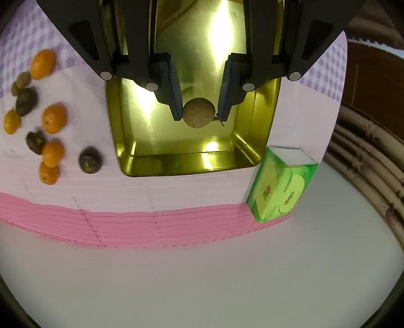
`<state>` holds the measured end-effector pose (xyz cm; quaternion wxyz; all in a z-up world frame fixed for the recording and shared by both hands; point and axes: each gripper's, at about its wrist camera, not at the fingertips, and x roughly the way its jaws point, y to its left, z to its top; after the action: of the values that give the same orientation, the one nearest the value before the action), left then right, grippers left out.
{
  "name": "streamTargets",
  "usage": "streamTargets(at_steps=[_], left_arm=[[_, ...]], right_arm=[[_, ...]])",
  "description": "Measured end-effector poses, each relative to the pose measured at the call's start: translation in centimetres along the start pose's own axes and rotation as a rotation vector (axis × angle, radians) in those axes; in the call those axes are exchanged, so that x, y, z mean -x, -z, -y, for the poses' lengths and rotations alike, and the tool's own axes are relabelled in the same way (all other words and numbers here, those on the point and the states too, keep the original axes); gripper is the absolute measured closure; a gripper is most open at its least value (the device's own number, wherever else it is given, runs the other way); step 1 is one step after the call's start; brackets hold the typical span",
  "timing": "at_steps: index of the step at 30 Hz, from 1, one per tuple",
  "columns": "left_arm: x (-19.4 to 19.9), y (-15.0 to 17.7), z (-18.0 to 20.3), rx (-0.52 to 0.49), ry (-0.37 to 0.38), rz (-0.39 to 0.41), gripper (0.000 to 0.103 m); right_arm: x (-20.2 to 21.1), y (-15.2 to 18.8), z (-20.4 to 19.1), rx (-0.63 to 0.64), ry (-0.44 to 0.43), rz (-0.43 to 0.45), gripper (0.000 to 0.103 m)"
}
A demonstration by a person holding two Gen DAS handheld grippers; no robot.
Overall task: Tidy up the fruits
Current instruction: 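Lift the kiwi with the left gripper and carry it over the tin, then open the left gripper to drop the kiwi into the tin, then move the right gripper toward a mandarin beside the dark passion fruit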
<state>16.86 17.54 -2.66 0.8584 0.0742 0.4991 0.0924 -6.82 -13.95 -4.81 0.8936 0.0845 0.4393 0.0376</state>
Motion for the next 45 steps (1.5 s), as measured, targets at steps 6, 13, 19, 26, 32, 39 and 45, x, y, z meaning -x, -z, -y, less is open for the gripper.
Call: streamTargets(at_steps=[6,13,19,26,32,39,45], left_arm=[[-2.6,-1.6,-1.1,0.012,-0.033,-0.040,0.073],[-4.5,-2.6,-2.2,0.011,-0.063,-0.064,0.073],[-6.2,-3.1,-3.0,0.027,-0.079,-0.093,0.073],[-6.2,-3.2,-2.9,0.001,-0.078,-0.082,0.055],[-2.0,-2.8,-4.0,0.061,-0.042,0.017,0.034],[7.5,2.0,-4.9,0.244,-0.020,0.128,0.026],[12.6,8.9,-4.8,0.361,0.074,0.065,0.026]], right_arm=[[-0.4,0.2,-0.4,0.022,-0.020,0.005,0.000],[-0.9,0.5,-0.8,0.048,-0.033,-0.003,0.000],[-1.3,0.8,-0.7,0.046,-0.045,-0.011,0.000],[-0.7,0.7,-0.9,0.074,-0.095,0.036,0.000],[1.5,-0.7,-3.4,0.180,-0.230,0.124,0.000],[2.0,-3.6,-9.4,0.439,-0.457,0.150,0.016],[-1.4,-6.6,-13.2,0.530,-0.534,0.072,0.043]])
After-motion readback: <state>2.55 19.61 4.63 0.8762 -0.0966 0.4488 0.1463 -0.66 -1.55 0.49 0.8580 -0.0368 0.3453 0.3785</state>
